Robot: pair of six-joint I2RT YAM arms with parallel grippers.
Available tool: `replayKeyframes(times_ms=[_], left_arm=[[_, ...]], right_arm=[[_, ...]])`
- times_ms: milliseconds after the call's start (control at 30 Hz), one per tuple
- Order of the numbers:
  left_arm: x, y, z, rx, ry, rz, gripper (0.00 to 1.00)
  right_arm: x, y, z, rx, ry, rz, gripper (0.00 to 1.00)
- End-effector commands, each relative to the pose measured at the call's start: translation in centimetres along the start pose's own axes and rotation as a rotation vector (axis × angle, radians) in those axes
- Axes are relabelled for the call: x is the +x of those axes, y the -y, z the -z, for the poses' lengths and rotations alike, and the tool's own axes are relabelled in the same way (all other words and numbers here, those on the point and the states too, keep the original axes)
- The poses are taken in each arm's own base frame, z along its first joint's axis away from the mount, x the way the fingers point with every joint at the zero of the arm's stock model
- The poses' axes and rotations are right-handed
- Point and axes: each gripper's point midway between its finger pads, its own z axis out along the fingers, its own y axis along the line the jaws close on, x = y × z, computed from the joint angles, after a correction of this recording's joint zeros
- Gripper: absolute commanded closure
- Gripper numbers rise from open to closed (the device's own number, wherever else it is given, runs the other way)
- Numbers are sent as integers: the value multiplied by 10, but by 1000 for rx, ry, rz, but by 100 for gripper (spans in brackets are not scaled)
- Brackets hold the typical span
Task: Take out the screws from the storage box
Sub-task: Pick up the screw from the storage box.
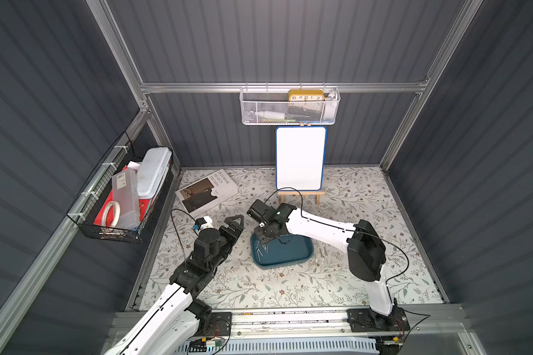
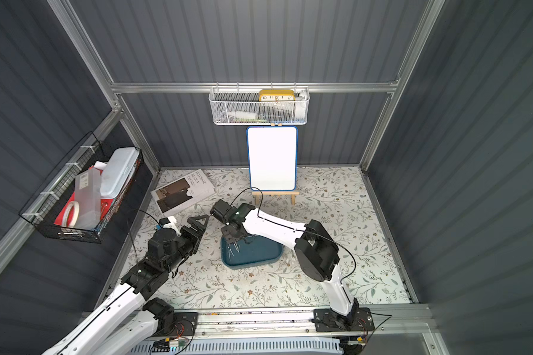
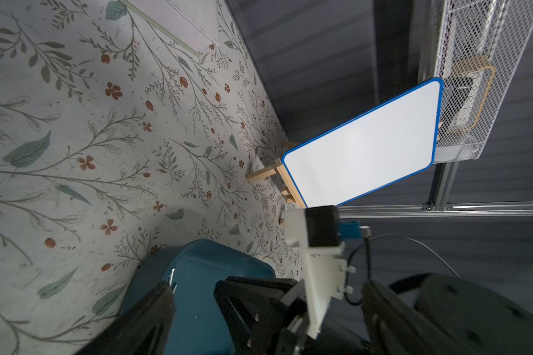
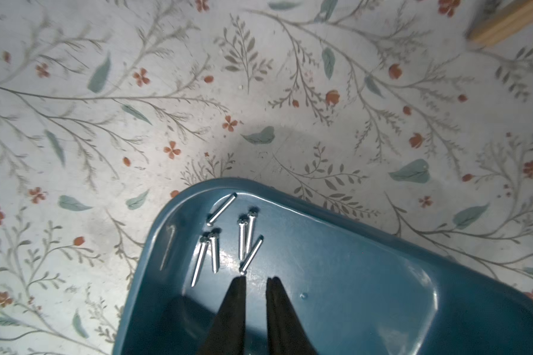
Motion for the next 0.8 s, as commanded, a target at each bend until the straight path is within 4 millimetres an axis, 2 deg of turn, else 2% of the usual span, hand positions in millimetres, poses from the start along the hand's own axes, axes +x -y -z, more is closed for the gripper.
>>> replayKeyframes(times_ms=[0, 200, 633, 767], left_arm=[[-2, 8, 14, 49, 10, 18, 2], [-2, 4, 25, 71, 19, 46, 2], [3, -3, 15, 35, -5, 38, 2], [3, -4, 16, 39, -3, 41, 2]], right_arm=[[17, 2, -24, 17, -71, 2, 81], [23, 1, -43, 21, -105, 6, 80], [23, -3, -56, 13, -128, 9, 80], [28, 2, -64, 45, -146, 11, 80]])
